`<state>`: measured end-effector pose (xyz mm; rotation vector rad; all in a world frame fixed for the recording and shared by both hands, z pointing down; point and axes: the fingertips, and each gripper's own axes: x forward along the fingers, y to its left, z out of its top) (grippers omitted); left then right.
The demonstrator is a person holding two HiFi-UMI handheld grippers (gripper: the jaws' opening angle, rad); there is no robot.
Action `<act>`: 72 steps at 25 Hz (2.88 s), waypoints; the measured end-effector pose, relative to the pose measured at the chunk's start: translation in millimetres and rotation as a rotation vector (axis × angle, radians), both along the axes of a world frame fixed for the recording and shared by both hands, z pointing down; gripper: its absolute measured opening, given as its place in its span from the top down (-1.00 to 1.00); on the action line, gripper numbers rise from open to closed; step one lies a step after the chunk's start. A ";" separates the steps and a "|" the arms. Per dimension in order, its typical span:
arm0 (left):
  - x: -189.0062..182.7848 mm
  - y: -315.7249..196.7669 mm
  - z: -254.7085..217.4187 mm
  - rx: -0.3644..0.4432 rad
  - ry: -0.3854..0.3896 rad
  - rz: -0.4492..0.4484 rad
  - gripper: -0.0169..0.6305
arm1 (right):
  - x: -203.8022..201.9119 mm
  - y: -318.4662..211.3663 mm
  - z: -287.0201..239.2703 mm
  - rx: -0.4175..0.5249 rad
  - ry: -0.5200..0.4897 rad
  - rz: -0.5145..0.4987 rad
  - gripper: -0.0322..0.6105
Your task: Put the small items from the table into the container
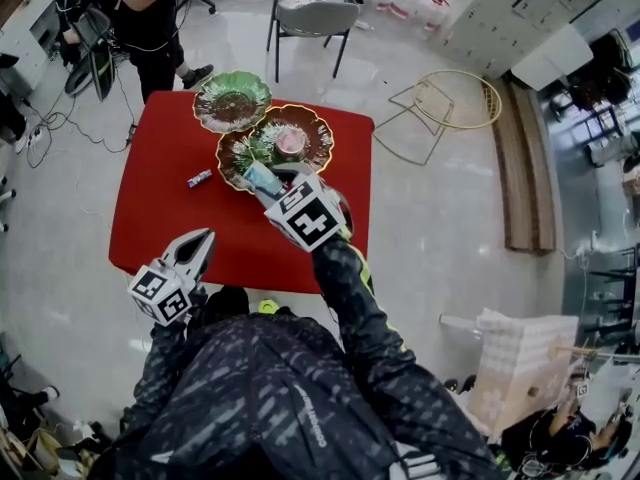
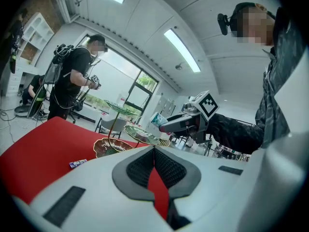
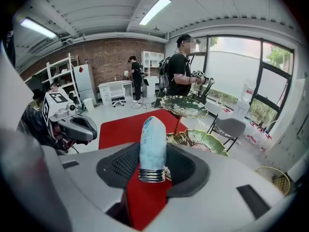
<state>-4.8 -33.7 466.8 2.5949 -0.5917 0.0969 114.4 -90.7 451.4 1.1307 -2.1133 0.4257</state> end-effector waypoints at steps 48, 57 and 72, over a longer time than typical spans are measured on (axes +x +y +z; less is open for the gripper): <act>-60.1 -146.6 27.0 -0.122 0.042 0.001 0.92 | -26.0 -206.4 -0.5 -0.067 0.229 -0.077 0.35; -62.3 -148.6 29.0 -0.130 0.041 -0.002 0.92 | -16.4 -213.7 4.8 -0.066 0.254 -0.058 0.35; -63.8 -145.9 32.8 -0.126 0.039 -0.004 0.92 | -13.2 -214.0 17.0 -0.074 0.242 -0.049 0.35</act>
